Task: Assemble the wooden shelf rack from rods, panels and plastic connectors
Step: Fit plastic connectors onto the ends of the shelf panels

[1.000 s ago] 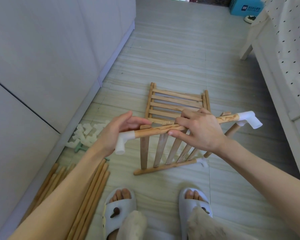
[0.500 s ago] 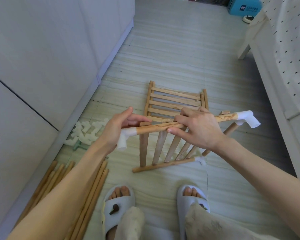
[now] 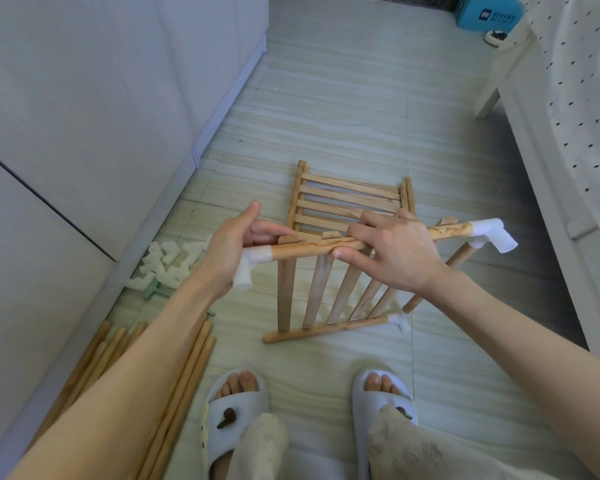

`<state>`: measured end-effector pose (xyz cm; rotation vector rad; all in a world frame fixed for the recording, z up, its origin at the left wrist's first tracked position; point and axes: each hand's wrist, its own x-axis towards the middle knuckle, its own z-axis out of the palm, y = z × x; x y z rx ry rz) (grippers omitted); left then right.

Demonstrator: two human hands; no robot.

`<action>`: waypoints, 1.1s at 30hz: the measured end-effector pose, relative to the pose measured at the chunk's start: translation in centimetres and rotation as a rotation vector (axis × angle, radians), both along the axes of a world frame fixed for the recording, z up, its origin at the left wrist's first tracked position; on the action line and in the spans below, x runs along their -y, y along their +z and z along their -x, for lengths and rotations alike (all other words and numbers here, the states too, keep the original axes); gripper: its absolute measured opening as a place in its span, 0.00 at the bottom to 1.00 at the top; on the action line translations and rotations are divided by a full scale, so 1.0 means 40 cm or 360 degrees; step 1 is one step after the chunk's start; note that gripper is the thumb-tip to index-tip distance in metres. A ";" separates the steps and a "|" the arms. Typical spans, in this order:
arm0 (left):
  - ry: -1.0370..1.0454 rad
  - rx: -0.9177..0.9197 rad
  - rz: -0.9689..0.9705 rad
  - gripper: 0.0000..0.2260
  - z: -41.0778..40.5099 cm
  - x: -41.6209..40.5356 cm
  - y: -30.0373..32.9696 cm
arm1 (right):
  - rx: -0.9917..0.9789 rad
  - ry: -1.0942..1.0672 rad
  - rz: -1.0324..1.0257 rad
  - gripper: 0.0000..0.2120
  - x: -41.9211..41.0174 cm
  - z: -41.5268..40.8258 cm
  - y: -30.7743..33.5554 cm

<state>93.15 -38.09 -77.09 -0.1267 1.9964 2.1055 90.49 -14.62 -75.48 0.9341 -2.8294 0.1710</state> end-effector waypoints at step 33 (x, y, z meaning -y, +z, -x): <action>0.0059 -0.0692 0.0828 0.12 0.100 -0.048 0.146 | 0.0507 -0.0509 0.1438 0.15 -0.037 0.079 0.092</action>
